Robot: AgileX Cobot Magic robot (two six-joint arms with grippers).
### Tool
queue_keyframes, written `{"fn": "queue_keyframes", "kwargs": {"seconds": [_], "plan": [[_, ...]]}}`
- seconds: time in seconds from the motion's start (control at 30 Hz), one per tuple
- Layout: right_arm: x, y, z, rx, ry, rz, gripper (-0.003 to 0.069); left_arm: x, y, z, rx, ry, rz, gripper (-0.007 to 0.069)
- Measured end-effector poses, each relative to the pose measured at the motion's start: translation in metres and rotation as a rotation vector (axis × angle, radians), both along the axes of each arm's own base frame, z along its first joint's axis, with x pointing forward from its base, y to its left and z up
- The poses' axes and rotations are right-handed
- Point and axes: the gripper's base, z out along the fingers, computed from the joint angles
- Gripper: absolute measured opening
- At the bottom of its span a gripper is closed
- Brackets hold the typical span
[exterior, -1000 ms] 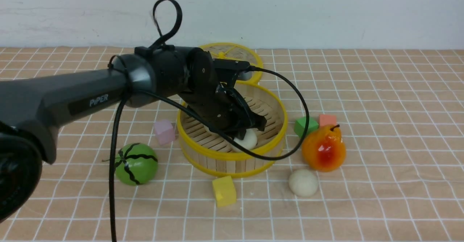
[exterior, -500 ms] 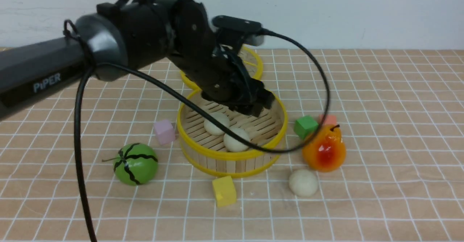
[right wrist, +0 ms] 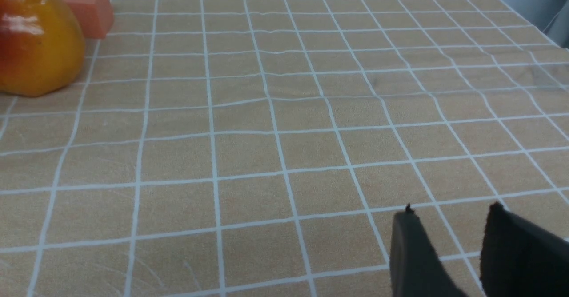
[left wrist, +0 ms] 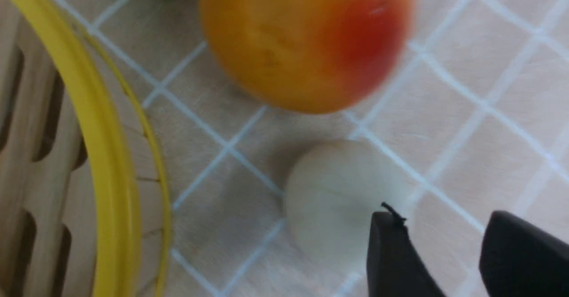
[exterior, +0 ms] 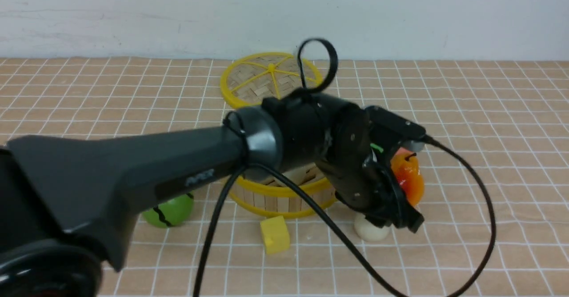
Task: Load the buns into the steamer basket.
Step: Use the left arm to grab a steamed stuffed bun, then use the left arm to put the steamed stuffed bun into the steamer
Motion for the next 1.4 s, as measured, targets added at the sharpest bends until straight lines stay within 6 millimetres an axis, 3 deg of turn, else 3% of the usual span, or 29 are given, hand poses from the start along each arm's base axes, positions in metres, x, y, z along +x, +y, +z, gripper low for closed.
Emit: {"fn": "queue_keyframes", "kwargs": {"seconds": [0.27, 0.63, 0.77, 0.83, 0.9, 1.03, 1.1, 1.13, 1.2, 1.23, 1.27, 1.4], "plan": [[0.000, 0.000, 0.000, 0.000, 0.000, 0.000, 0.0241, 0.011, -0.005, -0.030, 0.006, -0.014, 0.057, 0.0244], [0.000, 0.000, 0.000, 0.000, 0.000, 0.000, 0.0241, 0.012, -0.005, -0.030, 0.007, -0.018, 0.064, 0.0225], [0.000, 0.000, 0.000, 0.000, 0.000, 0.000, 0.0241, 0.011, -0.004, -0.030, 0.015, -0.011, 0.063, 0.0143], [0.000, 0.000, 0.000, 0.000, 0.000, 0.000, 0.0241, 0.011, -0.004, -0.028, 0.026, -0.003, 0.060, 0.0018], [0.000, 0.000, 0.000, 0.000, 0.000, 0.000, 0.0241, 0.012, -0.005, -0.025, 0.029, -0.002, 0.058, -0.0003], [0.000, 0.000, 0.000, 0.000, 0.000, 0.000, 0.0241, 0.014, -0.004, -0.003, 0.062, 0.004, 0.045, -0.0013], [0.000, 0.000, 0.000, 0.000, 0.000, 0.000, 0.0241, 0.020, 0.002, 0.031, 0.049, -0.019, 0.057, -0.0013], [0.000, 0.000, 0.000, 0.000, 0.000, 0.000, 0.0241, 0.021, 0.004, 0.034, 0.050, -0.018, 0.062, -0.0013], [0.000, 0.000, 0.000, 0.000, 0.000, 0.000, 0.0241, 0.037, 0.026, 0.080, -0.005, -0.075, 0.116, -0.0013], [0.000, 0.000, 0.000, 0.000, 0.000, 0.000, 0.0241, 0.040, 0.030, 0.083, -0.007, -0.078, 0.126, -0.0013], [0.000, 0.000, 0.000, 0.000, 0.000, 0.000, 0.0241, 0.053, 0.046, 0.101, -0.038, -0.107, 0.176, -0.0013], [0.000, 0.000, 0.000, 0.000, 0.000, 0.000, 0.0241, 0.079, 0.074, 0.107, -0.082, -0.127, 0.285, -0.0013]]}}
